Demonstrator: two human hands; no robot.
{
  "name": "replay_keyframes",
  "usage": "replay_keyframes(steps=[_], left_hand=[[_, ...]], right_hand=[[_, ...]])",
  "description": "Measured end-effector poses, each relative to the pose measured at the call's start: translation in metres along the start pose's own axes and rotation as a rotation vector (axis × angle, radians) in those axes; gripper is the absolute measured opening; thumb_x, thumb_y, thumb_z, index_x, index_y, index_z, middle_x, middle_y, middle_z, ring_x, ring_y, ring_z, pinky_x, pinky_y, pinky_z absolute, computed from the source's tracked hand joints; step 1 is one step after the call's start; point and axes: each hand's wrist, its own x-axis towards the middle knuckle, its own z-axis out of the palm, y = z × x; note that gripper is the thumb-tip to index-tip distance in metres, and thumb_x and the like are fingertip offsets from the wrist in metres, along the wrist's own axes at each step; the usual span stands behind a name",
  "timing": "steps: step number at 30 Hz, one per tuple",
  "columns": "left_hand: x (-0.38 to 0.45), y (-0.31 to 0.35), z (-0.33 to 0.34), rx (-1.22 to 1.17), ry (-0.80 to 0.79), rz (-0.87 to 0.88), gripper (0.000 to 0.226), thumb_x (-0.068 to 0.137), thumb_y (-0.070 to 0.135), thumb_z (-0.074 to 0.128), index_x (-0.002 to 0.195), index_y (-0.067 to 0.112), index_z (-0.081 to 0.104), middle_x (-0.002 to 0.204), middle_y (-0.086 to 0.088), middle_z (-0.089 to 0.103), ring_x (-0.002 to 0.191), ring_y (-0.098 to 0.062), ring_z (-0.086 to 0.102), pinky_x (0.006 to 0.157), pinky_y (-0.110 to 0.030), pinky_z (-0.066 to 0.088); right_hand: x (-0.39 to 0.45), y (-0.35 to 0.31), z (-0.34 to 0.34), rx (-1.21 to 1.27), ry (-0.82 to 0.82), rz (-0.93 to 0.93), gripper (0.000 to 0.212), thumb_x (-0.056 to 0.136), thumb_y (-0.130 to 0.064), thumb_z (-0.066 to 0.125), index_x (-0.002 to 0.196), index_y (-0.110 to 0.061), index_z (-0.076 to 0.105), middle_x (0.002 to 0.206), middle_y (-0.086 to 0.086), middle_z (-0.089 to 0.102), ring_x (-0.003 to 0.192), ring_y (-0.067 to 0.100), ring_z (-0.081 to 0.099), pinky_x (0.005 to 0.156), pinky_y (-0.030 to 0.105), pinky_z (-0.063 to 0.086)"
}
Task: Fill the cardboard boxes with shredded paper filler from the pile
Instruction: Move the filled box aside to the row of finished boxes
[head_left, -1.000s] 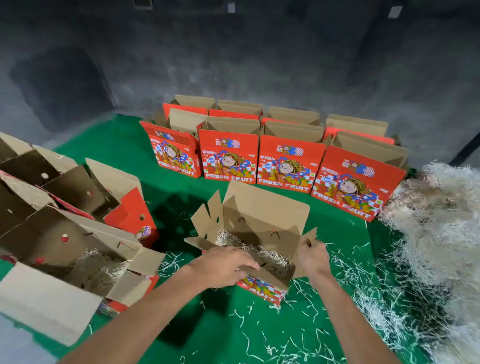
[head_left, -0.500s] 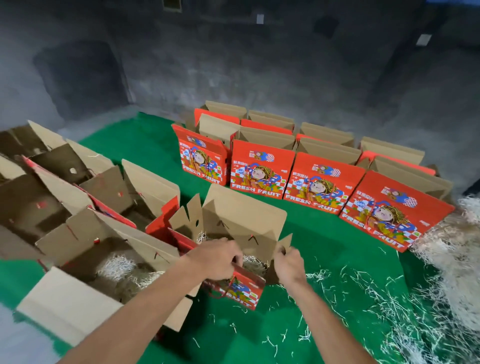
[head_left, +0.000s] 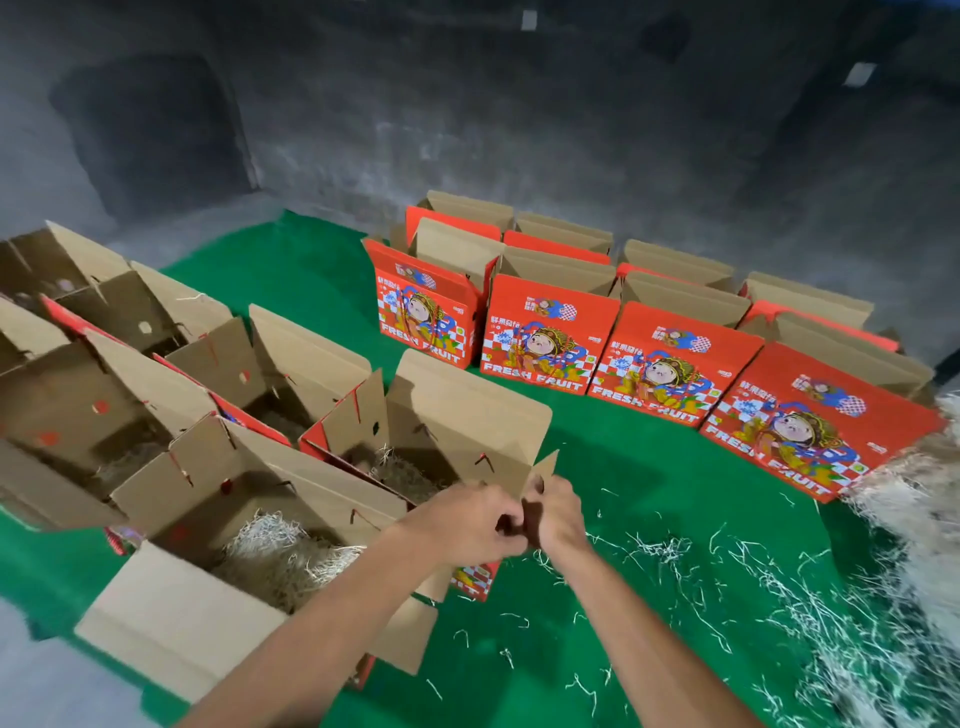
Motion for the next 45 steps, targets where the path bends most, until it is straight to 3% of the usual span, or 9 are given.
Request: replay_keyframes(steps=[5,9,13,18,21,28,35,40,45], left_hand=[[0.001,-0.016,-0.003,0.076,0.092,-0.066,0.025,0.086,0.026,0.059,0.064,0.018,0.052,0.071,-0.003,0.066,0.063,-0.019,0.057,0.059,-0.025,0.038],[-0.002,-0.027,-0.010,0.079,0.118,-0.133,0.014,0.088,0.025,0.055,0.082,0.016,0.063,0.083,-0.004,0.069,0.081,-0.023,0.065,0.076,-0.034,0.054],[-0.006,-0.037,-0.016,0.077,0.148,-0.215,0.026,0.090,0.025,0.052,0.116,0.026,0.056,0.108,-0.005,0.068,0.103,-0.026,0.063,0.091,-0.042,0.053],[-0.002,-0.036,-0.017,0.090,0.182,-0.289,0.026,0.091,0.024,0.051,0.117,0.025,0.055,0.108,-0.004,0.069,0.101,-0.025,0.066,0.089,-0.042,0.055],[0.007,-0.028,-0.018,0.120,0.267,-0.272,0.021,0.094,0.028,0.051,0.113,0.023,0.058,0.106,-0.002,0.068,0.099,-0.024,0.066,0.085,-0.040,0.055],[0.063,0.035,-0.008,0.173,0.385,-0.076,0.027,0.094,0.028,0.052,0.120,0.025,0.058,0.109,0.006,0.065,0.097,-0.017,0.064,0.072,-0.026,0.049],[0.162,0.135,0.012,0.097,0.323,0.064,0.020,0.092,0.019,0.053,0.110,0.020,0.060,0.100,0.003,0.066,0.081,-0.017,0.064,0.077,-0.038,0.057],[0.251,0.206,0.038,0.101,0.266,0.096,0.015,0.091,0.021,0.054,0.105,0.022,0.057,0.099,0.004,0.066,0.082,-0.019,0.065,0.072,-0.035,0.056],[0.345,0.251,0.054,0.182,0.202,0.173,0.014,0.095,0.028,0.054,0.106,0.026,0.062,0.104,0.006,0.066,0.081,-0.016,0.063,0.069,-0.031,0.052]], right_hand=[[0.002,-0.016,0.020,0.098,-0.057,0.030,0.026,0.100,-0.010,0.045,0.074,-0.015,0.044,0.073,0.001,0.051,0.058,0.011,0.046,0.047,0.017,0.035],[0.003,-0.025,0.035,0.168,-0.077,0.071,0.028,0.104,-0.015,0.040,0.076,-0.014,0.043,0.074,0.001,0.049,0.059,0.011,0.044,0.046,0.018,0.035],[0.005,-0.036,0.052,0.204,-0.123,0.089,0.027,0.105,-0.022,0.040,0.092,-0.006,0.056,0.090,0.010,0.062,0.072,0.016,0.055,0.064,0.026,0.042],[0.003,-0.038,0.057,0.232,-0.248,0.062,0.045,0.105,-0.040,0.040,0.105,-0.001,0.062,0.088,0.009,0.066,0.073,0.018,0.060,0.066,0.029,0.049],[0.004,-0.031,0.041,0.286,-0.286,-0.012,0.048,0.102,-0.053,0.042,0.091,-0.013,0.067,0.074,-0.002,0.072,0.065,0.009,0.065,0.062,0.024,0.053],[0.024,-0.009,-0.044,0.373,-0.131,-0.255,0.024,0.101,-0.032,0.051,0.094,-0.030,0.074,0.091,-0.004,0.075,0.090,0.011,0.069,0.085,0.030,0.053],[0.069,0.036,-0.170,0.308,0.058,-0.313,0.030,0.104,-0.029,0.046,0.089,-0.034,0.072,0.082,-0.014,0.072,0.076,-0.001,0.064,0.069,0.017,0.048],[0.123,0.084,-0.255,0.312,0.176,-0.315,0.033,0.105,-0.034,0.044,0.087,-0.023,0.070,0.079,-0.004,0.071,0.072,0.004,0.060,0.070,0.020,0.048],[0.172,0.125,-0.331,-0.076,0.287,-0.356,0.032,0.105,-0.040,0.037,0.092,-0.025,0.062,0.075,-0.006,0.066,0.067,0.015,0.062,0.061,0.033,0.050]])
